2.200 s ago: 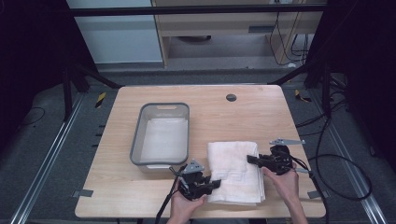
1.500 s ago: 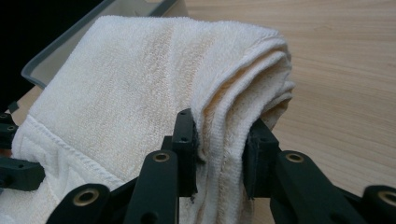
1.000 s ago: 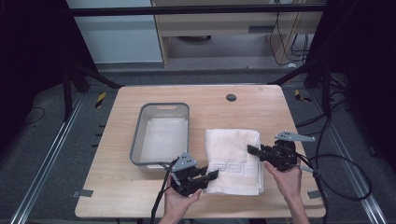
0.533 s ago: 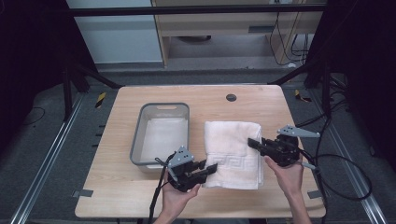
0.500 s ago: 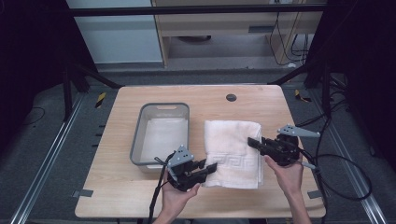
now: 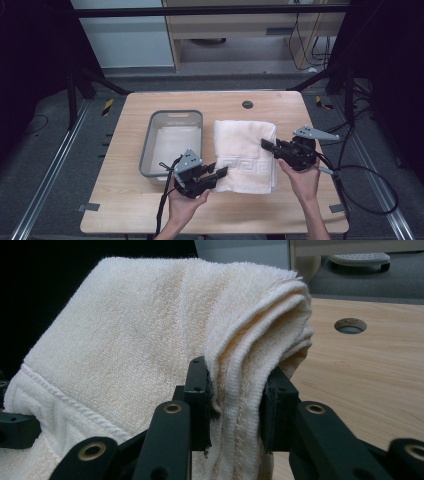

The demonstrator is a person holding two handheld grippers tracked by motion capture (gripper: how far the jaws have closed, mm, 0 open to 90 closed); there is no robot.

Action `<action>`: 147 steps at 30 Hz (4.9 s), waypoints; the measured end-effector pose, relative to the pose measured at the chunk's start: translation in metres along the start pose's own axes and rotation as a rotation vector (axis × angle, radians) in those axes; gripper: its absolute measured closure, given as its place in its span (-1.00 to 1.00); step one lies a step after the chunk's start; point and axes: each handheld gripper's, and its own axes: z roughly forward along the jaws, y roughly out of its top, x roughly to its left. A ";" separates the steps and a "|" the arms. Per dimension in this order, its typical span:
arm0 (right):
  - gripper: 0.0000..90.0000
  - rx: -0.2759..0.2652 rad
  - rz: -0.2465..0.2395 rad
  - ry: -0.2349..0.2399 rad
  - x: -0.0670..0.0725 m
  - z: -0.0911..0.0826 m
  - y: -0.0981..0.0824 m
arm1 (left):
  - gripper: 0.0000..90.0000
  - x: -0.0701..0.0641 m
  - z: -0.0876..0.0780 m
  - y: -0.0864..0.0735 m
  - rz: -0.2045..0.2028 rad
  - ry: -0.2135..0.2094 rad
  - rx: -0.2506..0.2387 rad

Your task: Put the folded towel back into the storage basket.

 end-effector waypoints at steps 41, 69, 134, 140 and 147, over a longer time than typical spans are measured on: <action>0.56 -0.078 -0.062 0.025 0.042 0.034 0.043 | 0.53 0.031 -0.046 0.024 0.021 0.106 -0.076; 0.57 -0.081 -0.092 0.062 0.076 0.075 0.063 | 0.53 0.068 -0.084 0.025 -0.022 0.133 -0.112; 0.57 0.030 -0.057 0.062 0.105 0.196 0.031 | 0.53 0.157 -0.098 -0.018 -0.142 0.260 0.035; 0.57 0.038 -0.050 0.064 0.104 0.201 0.028 | 0.53 0.160 -0.097 -0.020 -0.147 0.269 0.047; 0.57 0.059 -0.040 0.062 0.104 0.211 0.021 | 0.53 0.167 -0.094 -0.026 -0.160 0.286 0.075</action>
